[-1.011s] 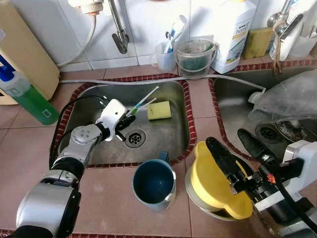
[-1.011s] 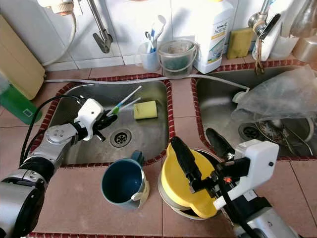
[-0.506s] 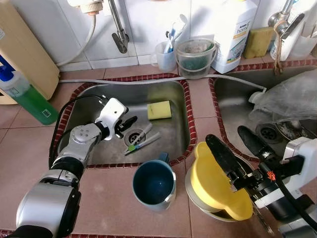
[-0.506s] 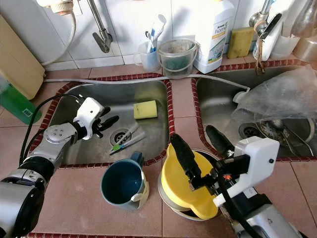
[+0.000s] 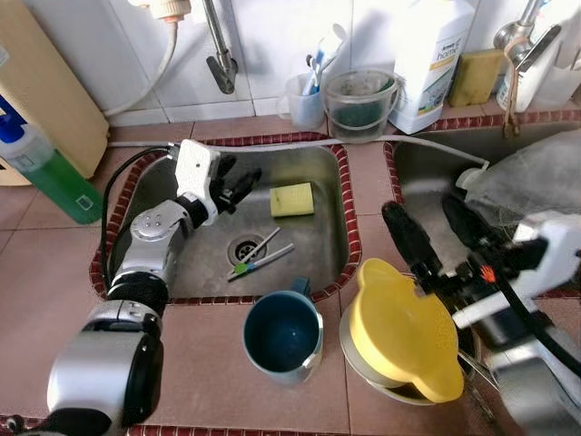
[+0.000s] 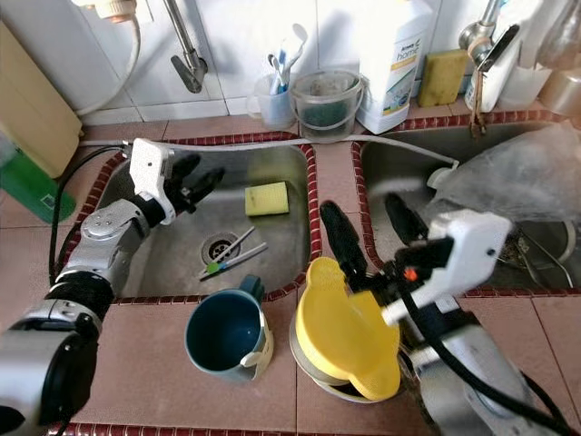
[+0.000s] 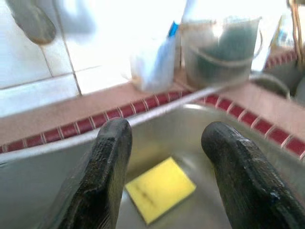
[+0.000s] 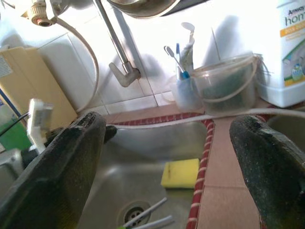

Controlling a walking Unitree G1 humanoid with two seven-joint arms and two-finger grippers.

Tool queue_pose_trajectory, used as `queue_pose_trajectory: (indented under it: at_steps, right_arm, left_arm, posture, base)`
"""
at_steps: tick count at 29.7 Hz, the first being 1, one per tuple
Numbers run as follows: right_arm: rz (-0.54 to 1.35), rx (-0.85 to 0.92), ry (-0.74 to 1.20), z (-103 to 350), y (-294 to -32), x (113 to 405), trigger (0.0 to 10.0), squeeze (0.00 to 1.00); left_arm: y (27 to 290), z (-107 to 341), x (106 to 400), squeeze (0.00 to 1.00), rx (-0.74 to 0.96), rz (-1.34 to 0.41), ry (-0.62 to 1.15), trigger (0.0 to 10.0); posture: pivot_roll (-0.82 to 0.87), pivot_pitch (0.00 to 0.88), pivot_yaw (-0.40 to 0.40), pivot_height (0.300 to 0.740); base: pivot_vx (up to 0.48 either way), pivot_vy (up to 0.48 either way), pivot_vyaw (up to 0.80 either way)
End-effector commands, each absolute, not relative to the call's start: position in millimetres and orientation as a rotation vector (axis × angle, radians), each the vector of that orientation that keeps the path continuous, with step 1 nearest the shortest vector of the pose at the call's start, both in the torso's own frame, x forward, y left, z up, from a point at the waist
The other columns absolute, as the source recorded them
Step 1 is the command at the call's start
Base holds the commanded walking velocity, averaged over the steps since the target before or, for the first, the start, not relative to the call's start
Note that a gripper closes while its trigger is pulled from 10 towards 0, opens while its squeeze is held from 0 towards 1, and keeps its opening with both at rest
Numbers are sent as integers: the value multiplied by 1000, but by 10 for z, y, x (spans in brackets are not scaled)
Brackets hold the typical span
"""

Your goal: Kitchen organization

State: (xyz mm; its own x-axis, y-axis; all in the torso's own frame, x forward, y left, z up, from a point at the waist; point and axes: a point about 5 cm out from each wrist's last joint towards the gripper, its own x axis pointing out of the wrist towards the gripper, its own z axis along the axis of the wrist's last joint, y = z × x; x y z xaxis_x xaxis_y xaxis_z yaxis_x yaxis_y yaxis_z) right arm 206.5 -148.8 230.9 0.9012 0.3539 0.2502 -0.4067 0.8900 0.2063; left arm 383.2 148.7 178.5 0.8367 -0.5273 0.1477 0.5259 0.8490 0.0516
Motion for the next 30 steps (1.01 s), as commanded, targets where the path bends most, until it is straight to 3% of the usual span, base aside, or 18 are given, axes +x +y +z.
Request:
queue_pose_trajectory:
  at_steps: [1,11,19,30]
  right_arm:
    - [405,256,-219,2304,-1471,2107,10000,0]
    - [481,223,-336,2504,-1334,2645,10000,0]
    - [560,198,-349,2490,-1197,2823,10000,0]
    - [387,108,-404,2328,-1204,2994,10000,0]
  left_arm:
    - [1562,1809,3809,0,-27,-513,-179,10000]
    - [1638,2095,3611,0,-81,-377,-324,10000]
    - [1653,2193,3381,0,-66,-347,-356,10000]
    - [1487,2039,3091,0,-130,-245,-336,10000]
  posture:
    - [-213,119,108,740]
    - [-44,74,14,740]
    - [44,55,-42,740]
    - [20,12,-51,740]
  base:
    - [0,0,0]
    - [0,0,0]
    - [0,0,0]
    - [0,0,0]
